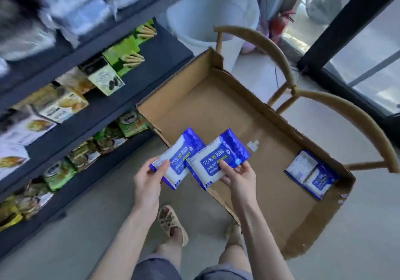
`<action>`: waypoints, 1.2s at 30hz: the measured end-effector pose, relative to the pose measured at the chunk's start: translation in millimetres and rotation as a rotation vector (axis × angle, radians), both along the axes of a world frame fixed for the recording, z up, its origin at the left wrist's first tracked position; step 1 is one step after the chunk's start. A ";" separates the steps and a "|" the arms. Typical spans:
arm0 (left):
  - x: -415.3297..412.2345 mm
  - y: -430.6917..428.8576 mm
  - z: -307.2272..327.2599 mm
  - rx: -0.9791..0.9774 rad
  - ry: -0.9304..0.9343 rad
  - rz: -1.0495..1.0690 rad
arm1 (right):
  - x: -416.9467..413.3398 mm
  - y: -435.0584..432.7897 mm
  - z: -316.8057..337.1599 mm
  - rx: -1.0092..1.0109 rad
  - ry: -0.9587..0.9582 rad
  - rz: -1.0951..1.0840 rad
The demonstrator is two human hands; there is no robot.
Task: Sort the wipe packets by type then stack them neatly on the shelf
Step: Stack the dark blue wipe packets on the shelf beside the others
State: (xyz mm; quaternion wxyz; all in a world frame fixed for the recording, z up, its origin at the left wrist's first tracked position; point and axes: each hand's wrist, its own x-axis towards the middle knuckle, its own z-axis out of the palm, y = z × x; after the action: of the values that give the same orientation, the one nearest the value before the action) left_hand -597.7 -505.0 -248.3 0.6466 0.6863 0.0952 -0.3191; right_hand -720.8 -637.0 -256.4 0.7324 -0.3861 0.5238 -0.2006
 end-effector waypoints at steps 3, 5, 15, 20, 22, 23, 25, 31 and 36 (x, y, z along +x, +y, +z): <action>52.6 51.4 28.0 -0.070 -0.068 0.024 | 61.6 42.3 27.6 -0.018 -0.076 0.051; 85.5 82.9 45.8 -0.082 -0.121 0.040 | 100.4 64.7 43.6 -0.039 -0.126 0.093; 216.1 182.4 146.7 -0.080 -0.472 0.297 | 279.4 127.2 140.1 -0.144 -0.344 0.376; 276.4 212.3 193.8 -0.024 -0.625 0.303 | 360.1 143.6 186.9 -0.203 -0.480 0.456; 303.1 220.7 210.1 0.006 -0.710 0.317 | 389.4 147.0 201.5 -0.272 -0.525 0.492; 316.4 224.4 218.4 0.021 -0.742 0.326 | 403.7 147.7 208.1 -0.298 -0.544 0.509; 343.5 231.0 235.7 0.058 -0.793 0.315 | 430.8 148.8 221.3 -0.336 -0.567 0.541; 418.8 243.8 273.7 0.349 -0.954 0.180 | 503.0 153.3 246.2 -0.385 -0.622 0.660; 470.0 248.4 272.6 0.634 -0.973 0.079 | 542.2 158.7 242.4 -0.444 -0.597 0.741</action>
State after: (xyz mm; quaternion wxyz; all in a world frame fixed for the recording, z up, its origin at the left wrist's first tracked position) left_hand -127.6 -256.5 24.3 0.3905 0.9099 -0.0966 0.1015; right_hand -178.5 -478.4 -14.1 0.7721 -0.6174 0.0654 -0.1354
